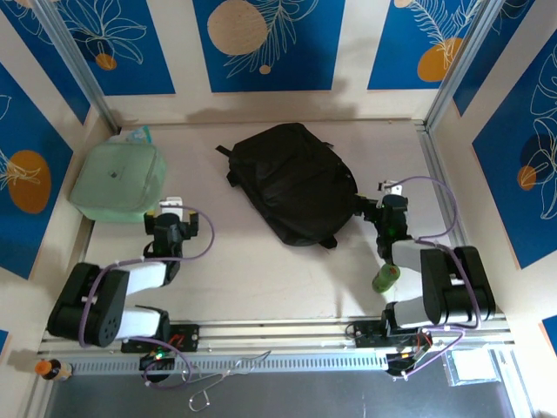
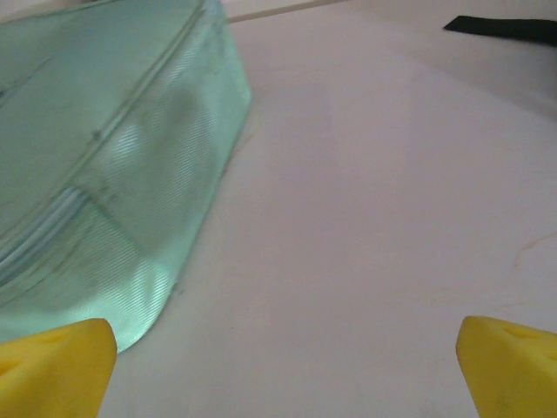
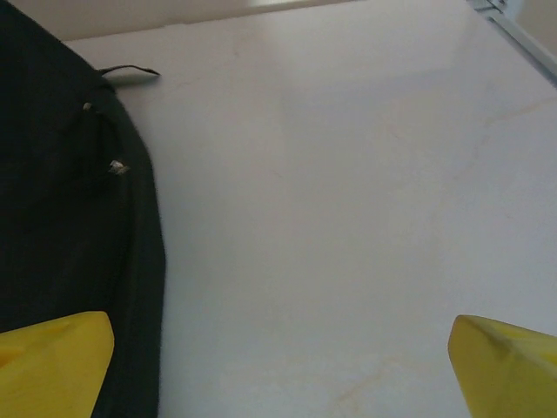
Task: Pack the student bag
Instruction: Reset both arms
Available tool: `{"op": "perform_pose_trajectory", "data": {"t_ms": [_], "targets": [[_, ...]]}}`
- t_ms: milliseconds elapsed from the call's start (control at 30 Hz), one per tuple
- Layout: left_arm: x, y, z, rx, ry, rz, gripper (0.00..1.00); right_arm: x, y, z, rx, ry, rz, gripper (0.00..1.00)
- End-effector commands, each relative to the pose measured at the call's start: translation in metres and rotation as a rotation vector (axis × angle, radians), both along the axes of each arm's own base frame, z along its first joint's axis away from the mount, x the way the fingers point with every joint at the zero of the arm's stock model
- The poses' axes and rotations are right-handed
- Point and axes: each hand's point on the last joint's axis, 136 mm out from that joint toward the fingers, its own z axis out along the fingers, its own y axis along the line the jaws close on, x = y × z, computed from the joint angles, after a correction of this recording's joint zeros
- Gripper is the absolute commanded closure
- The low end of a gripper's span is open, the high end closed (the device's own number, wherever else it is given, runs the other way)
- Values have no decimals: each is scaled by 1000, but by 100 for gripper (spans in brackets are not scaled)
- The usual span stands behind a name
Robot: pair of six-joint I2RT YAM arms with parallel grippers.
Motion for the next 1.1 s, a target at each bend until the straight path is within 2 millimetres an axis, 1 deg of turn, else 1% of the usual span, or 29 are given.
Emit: {"op": "perform_pose_trajectory", "data": {"t_ms": [0, 100, 233, 333, 400, 467, 567, 1067], "targets": [[28, -19, 36, -26, -140, -131, 1, 7, 17, 19, -14, -146, 105, 1], [33, -18, 28, -43, -156, -148, 1, 7, 21, 15, -15, -149, 129, 1], [39, -12, 11, -70, -137, -128, 1, 10, 21, 9, -13, -130, 130, 1], [43, -6, 8, -77, -104, -96, 1, 14, 11, 6, -5, -98, 75, 1], [46, 0, 7, -76, -91, -54, 0, 20, 1, 5, 16, -68, 22, 1], [46, 3, 8, -69, -103, -42, 0, 19, 1, 5, 19, -72, 26, 1], [47, -3, 8, -69, -97, -75, 0, 19, 1, 4, 19, -68, 26, 1], [48, -4, 6, -93, -83, -95, 0, 19, 1, 4, 19, -68, 25, 1]]}}
